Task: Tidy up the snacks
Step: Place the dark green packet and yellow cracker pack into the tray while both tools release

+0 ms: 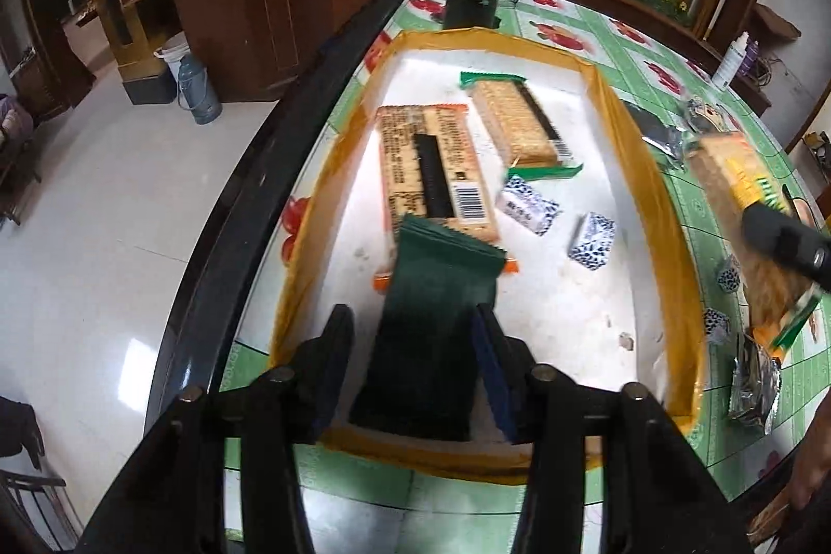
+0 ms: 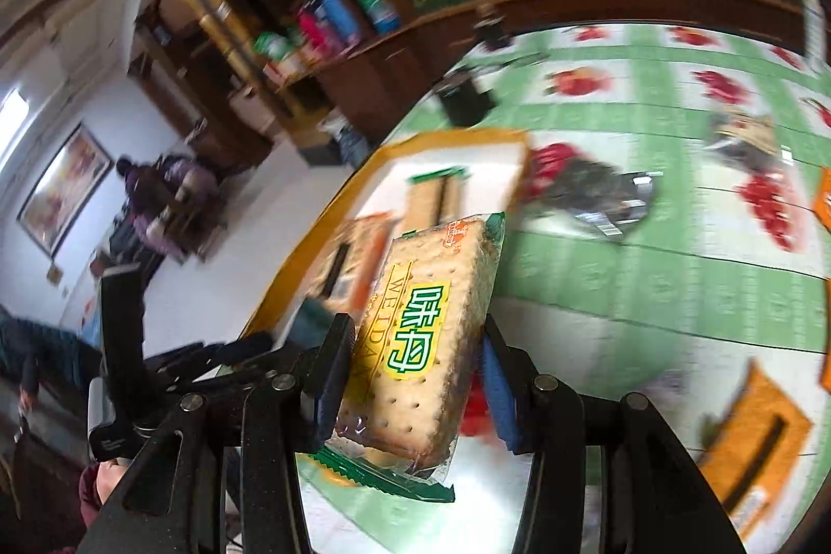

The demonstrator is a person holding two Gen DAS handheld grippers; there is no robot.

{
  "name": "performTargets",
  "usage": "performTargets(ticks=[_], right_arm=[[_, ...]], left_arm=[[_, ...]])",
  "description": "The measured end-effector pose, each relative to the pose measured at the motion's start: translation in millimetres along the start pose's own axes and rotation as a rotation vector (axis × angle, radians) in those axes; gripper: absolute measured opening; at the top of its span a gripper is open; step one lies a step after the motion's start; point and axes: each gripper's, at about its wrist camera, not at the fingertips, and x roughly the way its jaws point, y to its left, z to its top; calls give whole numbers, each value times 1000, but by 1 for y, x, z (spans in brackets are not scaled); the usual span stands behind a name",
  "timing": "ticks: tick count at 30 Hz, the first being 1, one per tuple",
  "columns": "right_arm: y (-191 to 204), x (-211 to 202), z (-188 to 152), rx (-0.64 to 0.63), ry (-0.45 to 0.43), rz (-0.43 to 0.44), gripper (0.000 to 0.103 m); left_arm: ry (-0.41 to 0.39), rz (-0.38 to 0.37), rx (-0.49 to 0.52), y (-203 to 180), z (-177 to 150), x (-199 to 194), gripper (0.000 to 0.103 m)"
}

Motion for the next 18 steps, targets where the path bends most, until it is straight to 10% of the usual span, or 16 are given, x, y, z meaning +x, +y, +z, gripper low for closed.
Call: performTargets(ticks=[11, 18], right_arm=[[44, 70, -15, -90, 96, -56, 53], [25, 15, -4, -46, -17, -60, 53]], left_arm=[[-135, -81, -138, 29, -14, -55, 75], [-227, -126, -171, 27, -14, -90, 79]])
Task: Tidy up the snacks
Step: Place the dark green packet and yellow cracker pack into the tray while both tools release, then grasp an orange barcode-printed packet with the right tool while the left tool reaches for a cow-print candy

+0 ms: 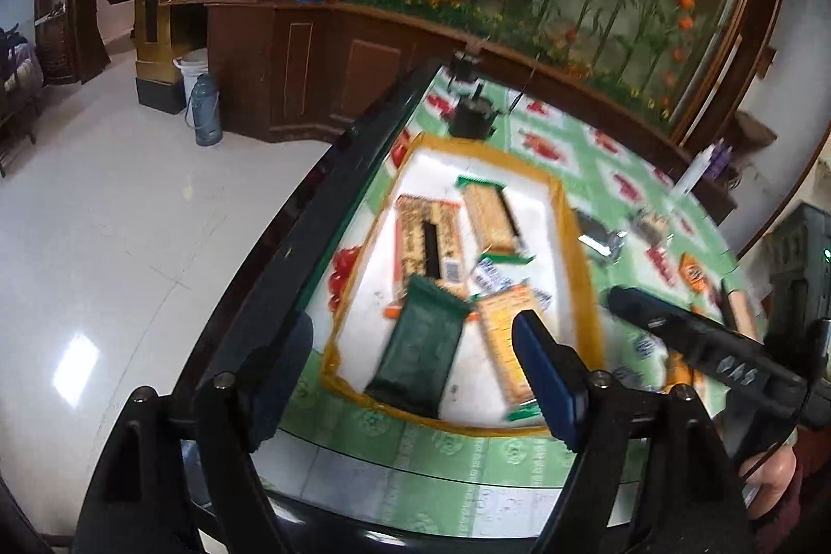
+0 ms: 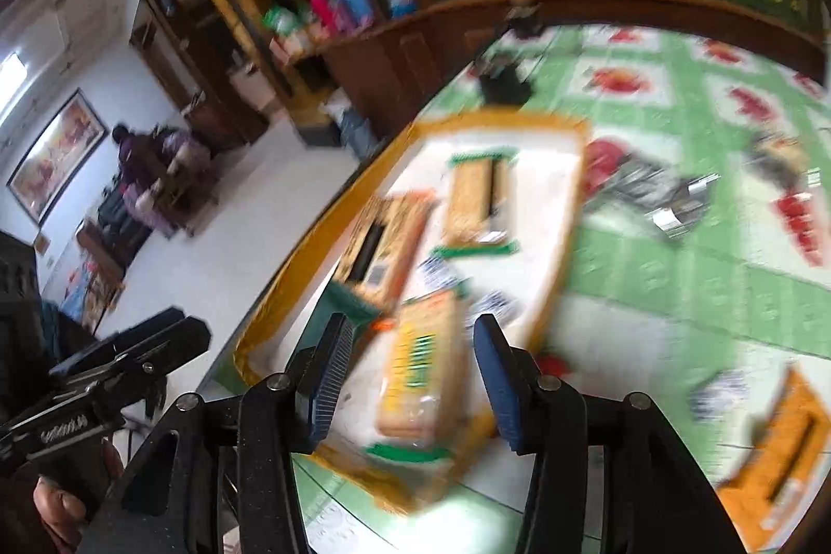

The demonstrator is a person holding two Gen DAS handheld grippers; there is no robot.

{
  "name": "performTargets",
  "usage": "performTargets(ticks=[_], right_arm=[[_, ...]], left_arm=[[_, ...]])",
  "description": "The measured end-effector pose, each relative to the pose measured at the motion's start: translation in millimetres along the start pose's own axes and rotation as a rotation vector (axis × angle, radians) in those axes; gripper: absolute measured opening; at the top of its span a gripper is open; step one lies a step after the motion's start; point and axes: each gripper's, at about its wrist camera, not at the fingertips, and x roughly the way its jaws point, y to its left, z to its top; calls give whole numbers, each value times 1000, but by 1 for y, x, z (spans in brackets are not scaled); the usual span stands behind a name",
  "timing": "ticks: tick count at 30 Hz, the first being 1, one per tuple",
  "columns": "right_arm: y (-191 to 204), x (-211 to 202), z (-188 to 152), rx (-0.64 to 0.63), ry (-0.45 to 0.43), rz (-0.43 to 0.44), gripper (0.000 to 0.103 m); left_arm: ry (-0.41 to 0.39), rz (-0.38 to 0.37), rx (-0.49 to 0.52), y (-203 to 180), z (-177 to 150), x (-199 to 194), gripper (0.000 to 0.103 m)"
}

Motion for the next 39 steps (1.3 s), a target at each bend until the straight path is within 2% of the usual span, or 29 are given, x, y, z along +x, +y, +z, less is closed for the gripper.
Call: performTargets(ticks=[2, 5, 9, 15, 17, 22, 30, 32, 34, 37, 39], right_arm=[[-20, -30, -1, 27, -56, -32, 55], [-57, -65, -10, 83, -96, -115, 58], [-110, -96, -38, 204, -84, -219, 58], [-162, -113, -83, 372, -39, -250, 60], [-168, -108, -88, 400, -31, -253, 62], [-168, -89, -84, 398, -15, -278, 75], [-152, -47, -62, 323, 67, -419, 87], [-150, -40, -59, 285, 84, -466, 87], [-150, -39, -58, 260, 92, -476, 76], [-155, -44, -58, 236, 96, -446, 75], [-161, -48, -60, 228, 97, -456, 75]], left_arm=[[-13, -17, 4, -5, 1, -5, 84], [-24, -40, 32, -20, -2, -5, 85], [13, -61, 62, -38, -8, 6, 85], [67, -75, 142, -72, -24, 24, 85], [92, -80, 178, -86, -30, 30, 85], [130, -83, 269, -115, -45, 40, 85], [166, -71, 405, -158, -63, 58, 85], [170, -57, 462, -170, -67, 65, 85], [177, -38, 507, -178, -70, 72, 85], [201, -34, 543, -188, -71, 87, 85], [197, -20, 559, -194, -70, 94, 85]])
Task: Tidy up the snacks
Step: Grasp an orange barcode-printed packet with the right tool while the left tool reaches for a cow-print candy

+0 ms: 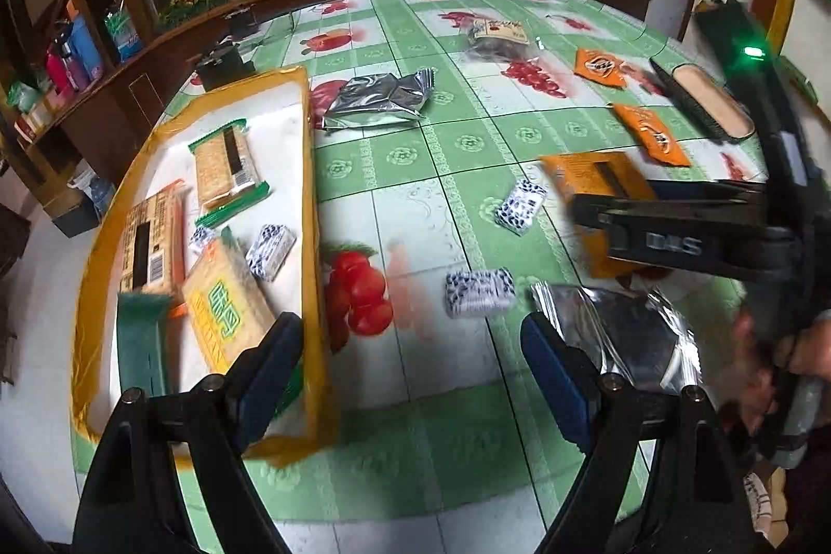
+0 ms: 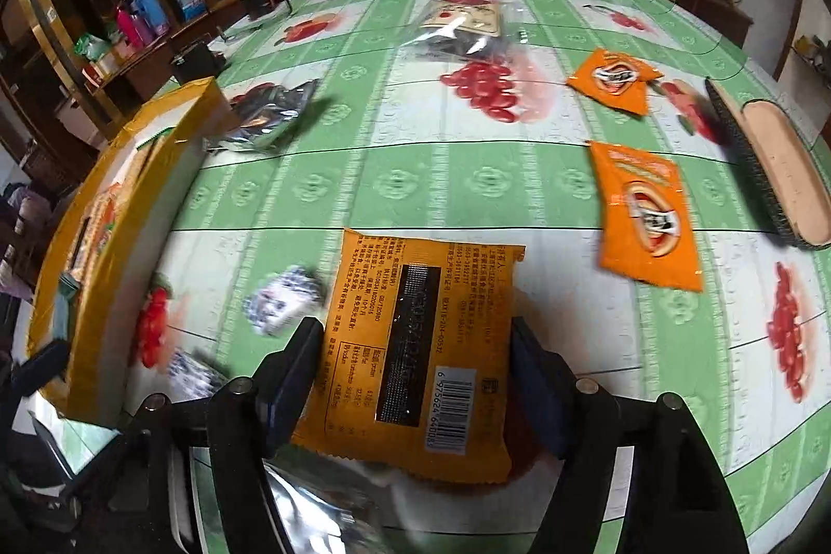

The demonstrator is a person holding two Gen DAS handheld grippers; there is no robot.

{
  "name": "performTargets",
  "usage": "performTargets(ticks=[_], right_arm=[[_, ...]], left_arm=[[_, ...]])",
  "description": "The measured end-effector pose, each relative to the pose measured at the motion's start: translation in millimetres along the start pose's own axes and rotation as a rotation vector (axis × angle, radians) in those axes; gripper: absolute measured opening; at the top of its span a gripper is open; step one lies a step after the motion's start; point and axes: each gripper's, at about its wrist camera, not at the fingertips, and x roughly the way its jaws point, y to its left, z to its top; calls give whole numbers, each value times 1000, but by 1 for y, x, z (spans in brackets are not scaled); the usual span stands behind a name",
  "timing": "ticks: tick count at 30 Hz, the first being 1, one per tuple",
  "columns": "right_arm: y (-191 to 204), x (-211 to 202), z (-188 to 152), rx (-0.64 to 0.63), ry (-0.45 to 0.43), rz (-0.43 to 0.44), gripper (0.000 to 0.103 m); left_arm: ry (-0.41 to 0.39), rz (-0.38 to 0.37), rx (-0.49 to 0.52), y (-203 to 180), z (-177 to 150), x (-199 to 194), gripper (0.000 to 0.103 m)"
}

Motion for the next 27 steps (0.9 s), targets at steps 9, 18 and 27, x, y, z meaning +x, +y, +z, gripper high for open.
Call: performTargets(ticks=[9, 18, 27], right_arm=[[-45, -10, -2, 56, -23, 8, 75], [-53, -14, -5, 67, -39, 46, 75], [-54, -15, -5, 68, -42, 55, 75]], left_arm=[[-13, -43, 240, -20, 16, 10, 84], [106, 112, 242, 11, 4, 34, 83], [27, 60, 246, 21, -1, -6, 83]])
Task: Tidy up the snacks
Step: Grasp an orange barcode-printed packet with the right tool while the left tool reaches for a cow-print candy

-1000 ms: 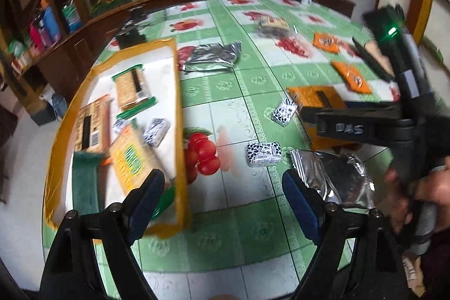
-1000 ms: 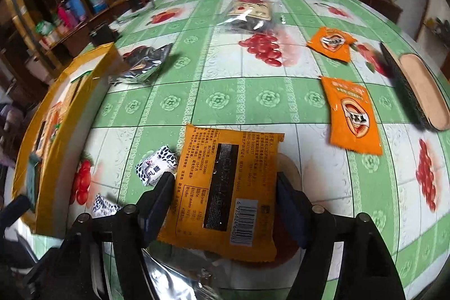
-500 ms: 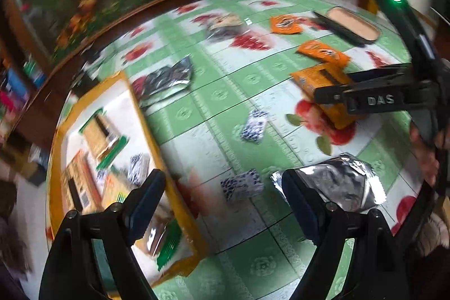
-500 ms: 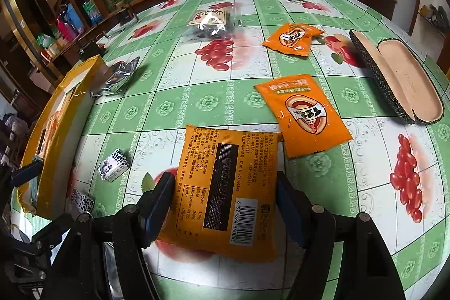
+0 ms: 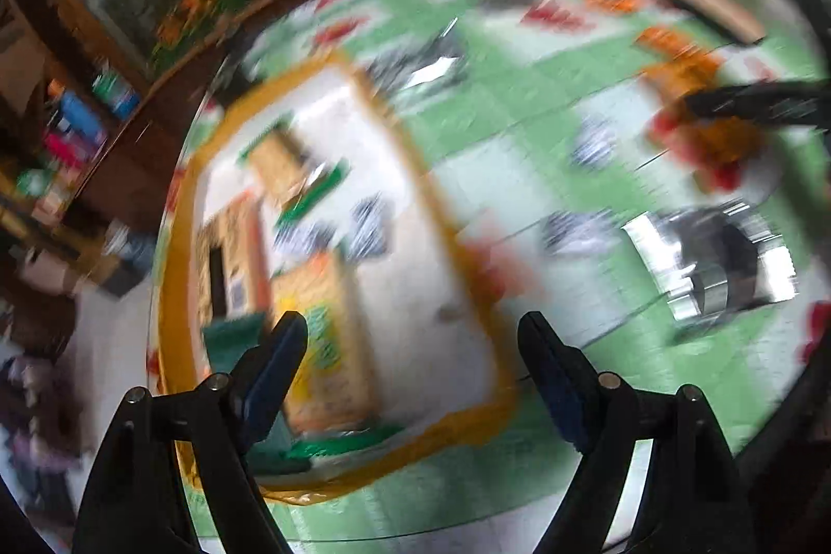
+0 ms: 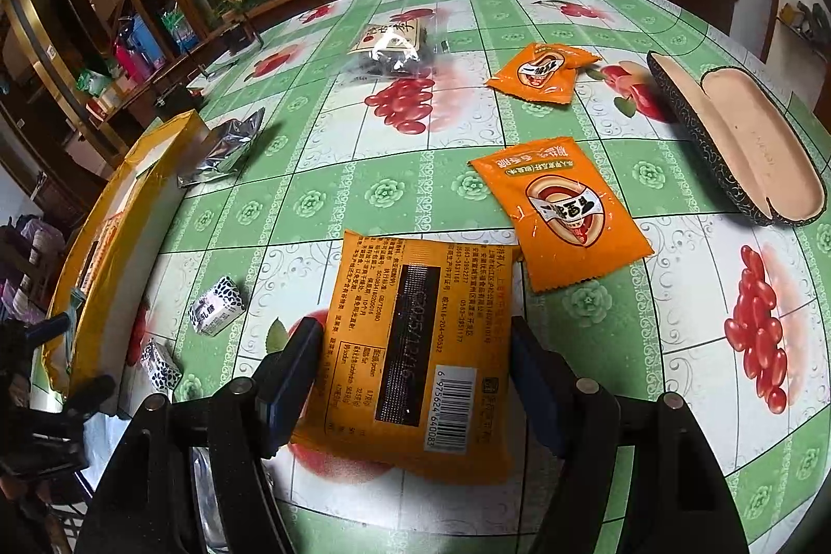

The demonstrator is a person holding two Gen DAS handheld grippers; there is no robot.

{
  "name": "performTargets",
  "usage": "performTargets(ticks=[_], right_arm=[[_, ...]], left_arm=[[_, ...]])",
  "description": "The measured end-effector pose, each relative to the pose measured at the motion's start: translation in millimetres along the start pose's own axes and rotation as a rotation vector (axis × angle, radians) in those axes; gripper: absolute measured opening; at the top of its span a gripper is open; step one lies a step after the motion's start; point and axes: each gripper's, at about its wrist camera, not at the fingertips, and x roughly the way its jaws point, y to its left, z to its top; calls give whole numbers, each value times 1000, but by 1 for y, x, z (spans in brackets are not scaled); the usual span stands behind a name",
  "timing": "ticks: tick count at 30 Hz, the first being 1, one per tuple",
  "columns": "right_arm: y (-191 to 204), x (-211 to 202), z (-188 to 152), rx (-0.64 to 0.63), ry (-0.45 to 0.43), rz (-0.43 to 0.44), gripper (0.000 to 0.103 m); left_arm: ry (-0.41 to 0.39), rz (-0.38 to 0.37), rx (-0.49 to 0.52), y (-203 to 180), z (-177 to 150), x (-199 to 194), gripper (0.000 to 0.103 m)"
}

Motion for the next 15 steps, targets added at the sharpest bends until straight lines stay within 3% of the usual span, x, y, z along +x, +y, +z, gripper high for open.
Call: performTargets(ticks=[4, 7, 9, 10, 11, 13, 15], right_arm=[[0, 0, 0, 2, -1, 1, 75], [-1, 0, 0, 3, -2, 6, 75], [-2, -1, 0, 4, -2, 13, 75], [-2, -1, 0, 4, -2, 17, 75], [-3, -1, -1, 4, -3, 21, 75], [-3, -1, -1, 2, -3, 28, 75], [-4, -1, -1, 0, -4, 33, 75]], left_arm=[[-104, -102, 87, -23, 15, -23, 83], [-64, -122, 155, -39, 27, -4, 83], [-10, -173, 144, -38, 31, 19, 68], [18, -198, 131, -37, 32, 28, 51], [37, -218, 122, -37, 33, 34, 43], [32, -280, 97, -33, 35, 38, 42], [38, -257, 121, -35, 36, 42, 41]])
